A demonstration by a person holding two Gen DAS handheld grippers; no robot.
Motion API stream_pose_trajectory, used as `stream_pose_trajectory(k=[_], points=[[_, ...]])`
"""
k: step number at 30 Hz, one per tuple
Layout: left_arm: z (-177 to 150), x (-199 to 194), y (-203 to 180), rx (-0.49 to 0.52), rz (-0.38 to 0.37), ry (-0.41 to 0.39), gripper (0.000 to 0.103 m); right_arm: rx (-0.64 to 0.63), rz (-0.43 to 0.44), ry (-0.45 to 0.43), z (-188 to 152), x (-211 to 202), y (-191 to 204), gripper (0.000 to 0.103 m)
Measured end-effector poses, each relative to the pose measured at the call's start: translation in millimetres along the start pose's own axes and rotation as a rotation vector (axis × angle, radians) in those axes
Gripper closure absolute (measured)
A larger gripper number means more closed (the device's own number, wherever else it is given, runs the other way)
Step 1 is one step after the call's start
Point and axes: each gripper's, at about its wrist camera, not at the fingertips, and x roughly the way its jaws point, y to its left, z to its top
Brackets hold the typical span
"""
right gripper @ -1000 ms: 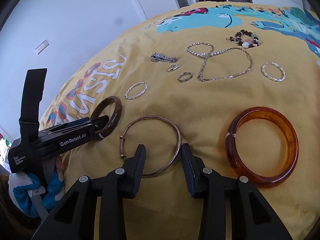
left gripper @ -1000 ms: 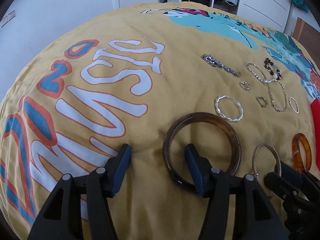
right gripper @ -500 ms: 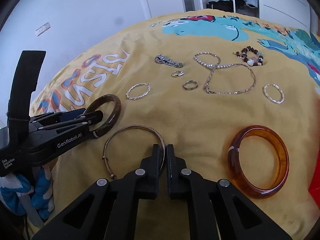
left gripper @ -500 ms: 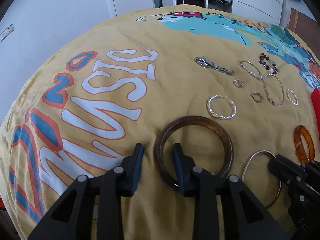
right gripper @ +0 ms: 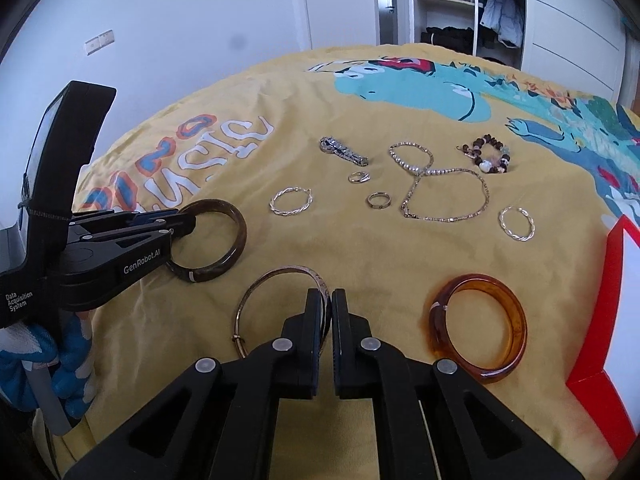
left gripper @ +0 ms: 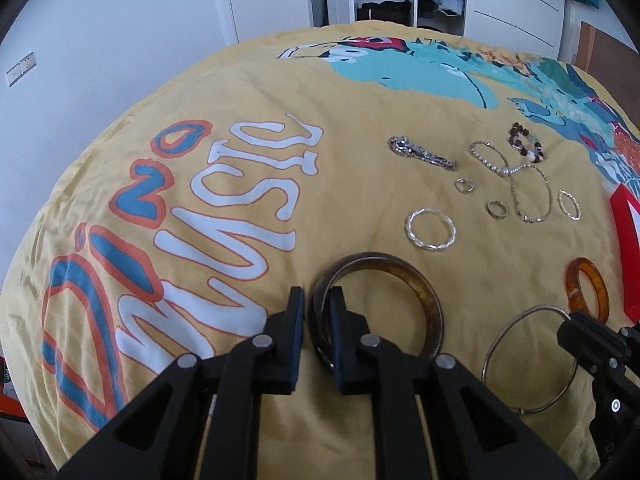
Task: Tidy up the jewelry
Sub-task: 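Carry the brown bangle with left tool while right tool carries silver bangle to box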
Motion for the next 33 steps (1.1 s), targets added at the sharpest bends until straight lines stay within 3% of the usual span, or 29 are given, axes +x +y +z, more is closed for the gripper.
stream_pose_trajectory(k=[8,21,33], points=[[-3.6,-31.5,2.6,0.006,0.006,-0.027,0.094,-0.004,-0.031,-0.019,-5.0,-33.6,3.1,0.097],[-20.2,-87.4,-19.6,0.071,-0.044,-0.066,0.094,0.024,-0.07,-0.07,-14.8,-88.9,-3.0,0.097],[-7.9,-134.2,-91.6,0.174,-0.138,-0.139,0.094,0.145,-0.187,-0.127,-34.4,-145.9,-75.7,0.097]])
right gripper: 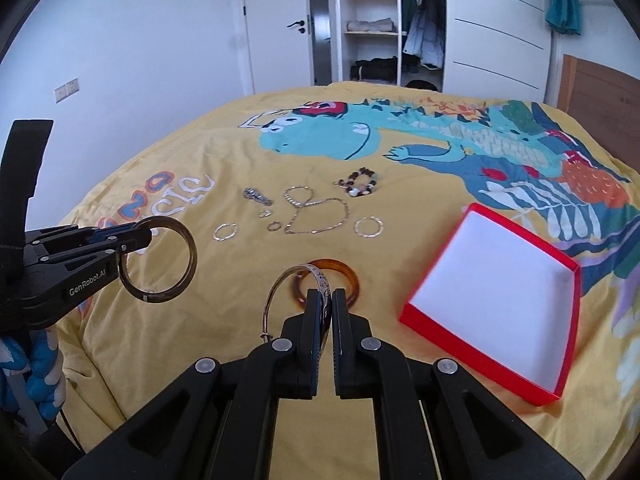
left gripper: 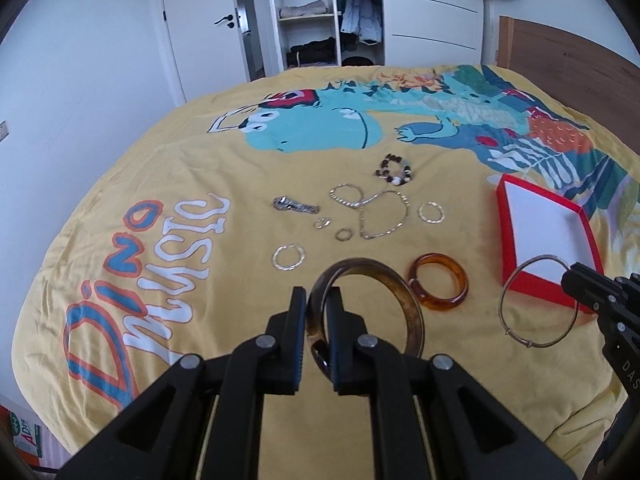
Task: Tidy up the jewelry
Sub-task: 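Carry the brown bangle with left tool while right tool carries silver bangle to box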
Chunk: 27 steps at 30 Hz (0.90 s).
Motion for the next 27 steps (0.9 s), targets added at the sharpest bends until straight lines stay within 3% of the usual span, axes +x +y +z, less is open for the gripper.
stream_pose_trajectory(k=[12,21,27], points=[[42.1,18.9,-117.2,0.114,-0.151,-0.028,0.094,0.133,-0.145,-0.037,0.0,-9.2,-113.8,0.097],[63.7,53.9,-204.6,0.188,-0.249,-0.017,0.094,0.23,-0.193,-0.023,-13.9,12.9,-182.8,0.097],[63.3,76.9,-238.5,0.224,-0.273,0.012,0.094,0.269,-0.203,-0.002,-26.8,32.0,-210.3,0.097]])
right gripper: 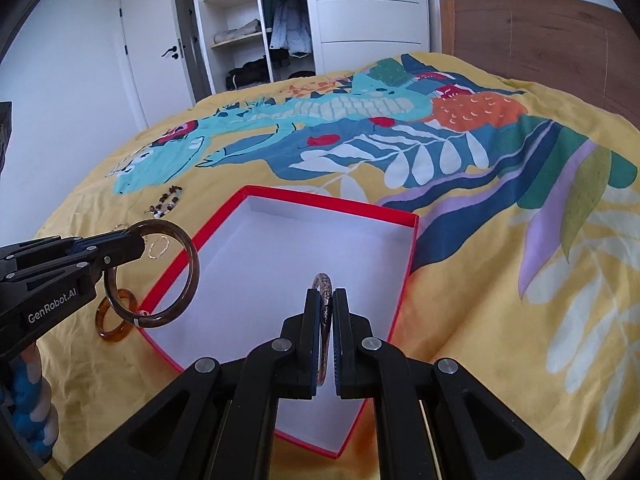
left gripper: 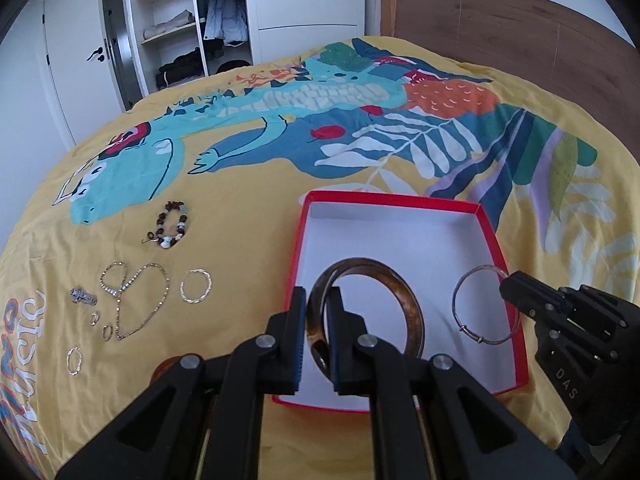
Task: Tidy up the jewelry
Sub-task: 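Carry the brown bangle with left tool while right tool carries silver bangle to box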
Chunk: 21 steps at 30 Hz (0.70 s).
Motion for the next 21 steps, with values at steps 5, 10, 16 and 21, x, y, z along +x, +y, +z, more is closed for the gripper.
stream_pose_trajectory(k=[5,10,16,21], points=[[-2.8,19.0,-11.7,0.022,-0.005,0.025,0.094,0.012,-0.002,-0.002,-2.3,8.2,-10.3,0.097],[-6.2,32.8,-17.7,0.03,-0.005,0.047,0.094,0.015,-0.004,-0.001,-0.5,14.7,-19.4,0.097],[-12.5,48.4,-18.4,0.033,0.005,0.076,0.094,0.0,-0.003,0.015,-1.9,22.9,-20.1,0.097],[-18.9,62.2,-12.7,0.023,0.022,0.113,0.094,-0.014,-0.002,0.042,-6.2,33.1,-17.5,0.097]])
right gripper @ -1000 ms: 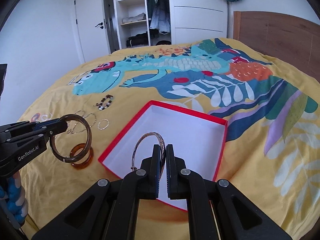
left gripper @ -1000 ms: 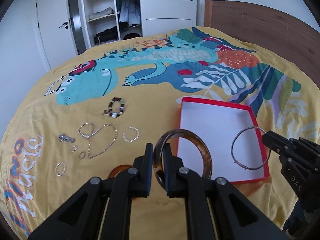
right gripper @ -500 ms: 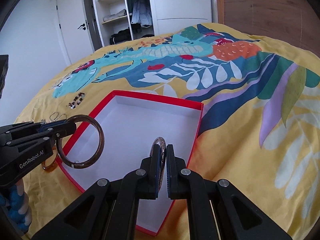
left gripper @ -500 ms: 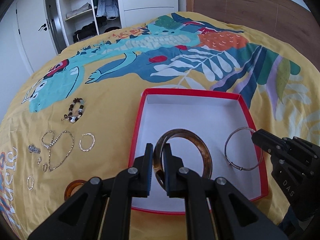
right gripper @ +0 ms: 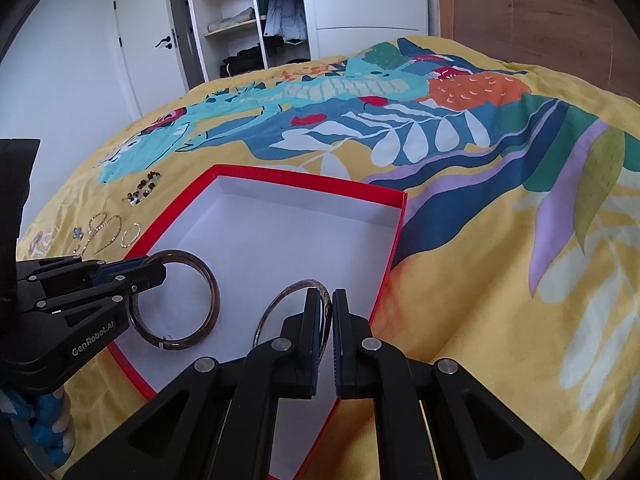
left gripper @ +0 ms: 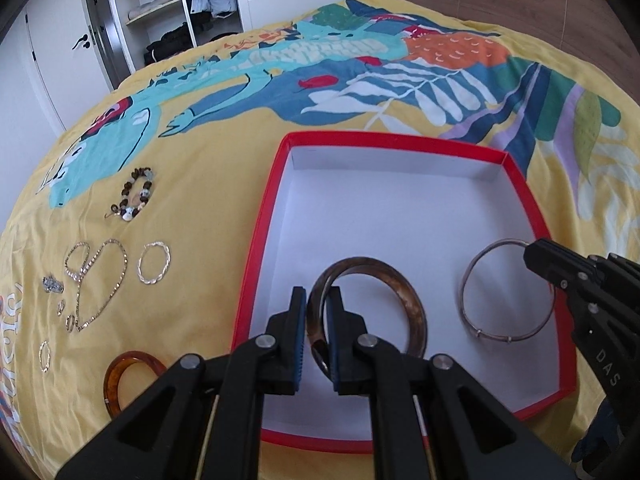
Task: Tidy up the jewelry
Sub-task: 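Open the left tool over the box while the right tool releases the silver bangle, then lift both open tools away from the red box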
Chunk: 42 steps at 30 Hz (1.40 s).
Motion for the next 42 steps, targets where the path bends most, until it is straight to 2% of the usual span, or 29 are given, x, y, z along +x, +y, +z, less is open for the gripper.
stream_pose_trajectory(k=[9,16,18,20,23,24,32,42], points=[[-9.2,12.5,5.5,-0.013,0.015,0.048,0.094,0.001,-0.03,0.013,-3.8,-0.8,-2.2,0.098],[-9.6,7.2,8.1,-0.021,-0.009,0.052,0.092,0.018,-0.048,0.004,-3.3,-14.0,-4.4,0.097],[-8.7,2.2,9.3,-0.023,-0.017,0.048,0.091,0.023,-0.057,0.0,-2.9,-21.3,-4.6,0.095],[-8.1,-6.9,10.5,-0.024,-0.017,0.038,0.084,0.027,-0.067,-0.007,-2.5,-31.7,-4.3,0.084],[-7.9,-27.7,15.0,-0.03,-0.014,0.011,0.074,0.035,-0.079,-0.023,-2.4,-50.7,-2.2,0.068],[-8.1,-36.3,17.4,-0.031,-0.011,0.0,0.073,0.036,-0.08,-0.029,-2.2,-58.1,-0.6,0.067],[-29.1,-109.8,58.4,-0.087,0.023,-0.068,0.071,0.012,-0.03,-0.09,2.0,-119.4,29.9,0.066],[-88.4,-198.4,140.9,-0.17,0.159,-0.091,0.071,-0.033,0.055,-0.173,-0.4,-195.0,91.2,0.059]])
